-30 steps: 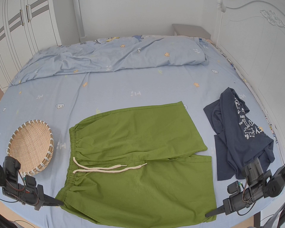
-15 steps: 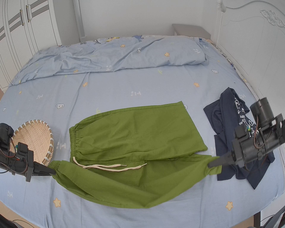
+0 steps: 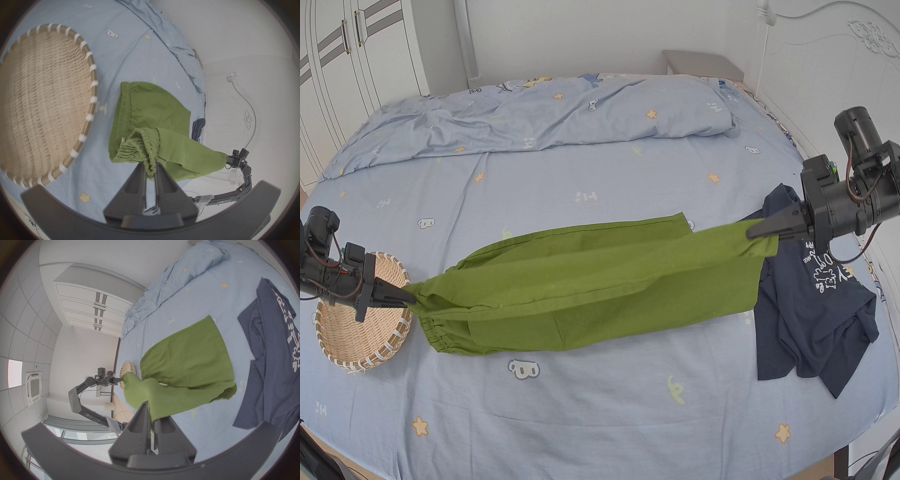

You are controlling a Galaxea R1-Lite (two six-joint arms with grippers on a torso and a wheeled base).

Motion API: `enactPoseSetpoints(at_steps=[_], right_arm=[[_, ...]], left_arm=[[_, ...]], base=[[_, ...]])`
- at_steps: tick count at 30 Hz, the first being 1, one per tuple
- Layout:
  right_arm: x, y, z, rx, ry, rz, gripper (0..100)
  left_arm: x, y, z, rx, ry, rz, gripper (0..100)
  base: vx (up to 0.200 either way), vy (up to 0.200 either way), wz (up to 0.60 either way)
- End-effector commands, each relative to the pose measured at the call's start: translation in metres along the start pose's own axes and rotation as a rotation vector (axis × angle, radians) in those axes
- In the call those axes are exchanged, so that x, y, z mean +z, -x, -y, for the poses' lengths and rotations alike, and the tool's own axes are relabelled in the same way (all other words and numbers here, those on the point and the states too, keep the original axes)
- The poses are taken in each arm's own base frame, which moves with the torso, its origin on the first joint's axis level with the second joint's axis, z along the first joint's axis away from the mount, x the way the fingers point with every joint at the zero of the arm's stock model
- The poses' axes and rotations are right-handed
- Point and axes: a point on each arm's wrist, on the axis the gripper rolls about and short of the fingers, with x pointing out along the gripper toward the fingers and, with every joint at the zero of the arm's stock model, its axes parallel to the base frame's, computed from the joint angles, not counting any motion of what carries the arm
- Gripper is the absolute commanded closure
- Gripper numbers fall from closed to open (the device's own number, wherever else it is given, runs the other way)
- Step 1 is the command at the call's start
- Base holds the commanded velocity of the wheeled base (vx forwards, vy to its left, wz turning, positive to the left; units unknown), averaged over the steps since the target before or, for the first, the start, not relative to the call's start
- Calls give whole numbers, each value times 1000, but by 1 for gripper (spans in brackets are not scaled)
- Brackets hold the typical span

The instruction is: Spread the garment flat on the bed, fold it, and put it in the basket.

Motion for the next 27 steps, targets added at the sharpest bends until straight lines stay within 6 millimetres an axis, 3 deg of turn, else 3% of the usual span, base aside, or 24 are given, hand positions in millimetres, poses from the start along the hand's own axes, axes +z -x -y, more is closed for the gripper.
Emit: enactPoseSetpoints(at_steps=[1,12,20,27], right_arm=[[34,-13,11,-4,-38,-13,100],[48,-25,15,-1,-42,-21,100],[22,-17,4,-22,-102,-140,100],[15,-5,1,-25,-82,-115,100]], left_arm=[[41,-21,-14,0,36,-49,100],[63,-33,-14,-9,9,-44,100],[62,-37,-9,-14,-3,-62,100],[62,-35,-7,-15,-6,-58,100]], base=[[0,0,0],[0,0,0],[0,0,0],[0,0,0]])
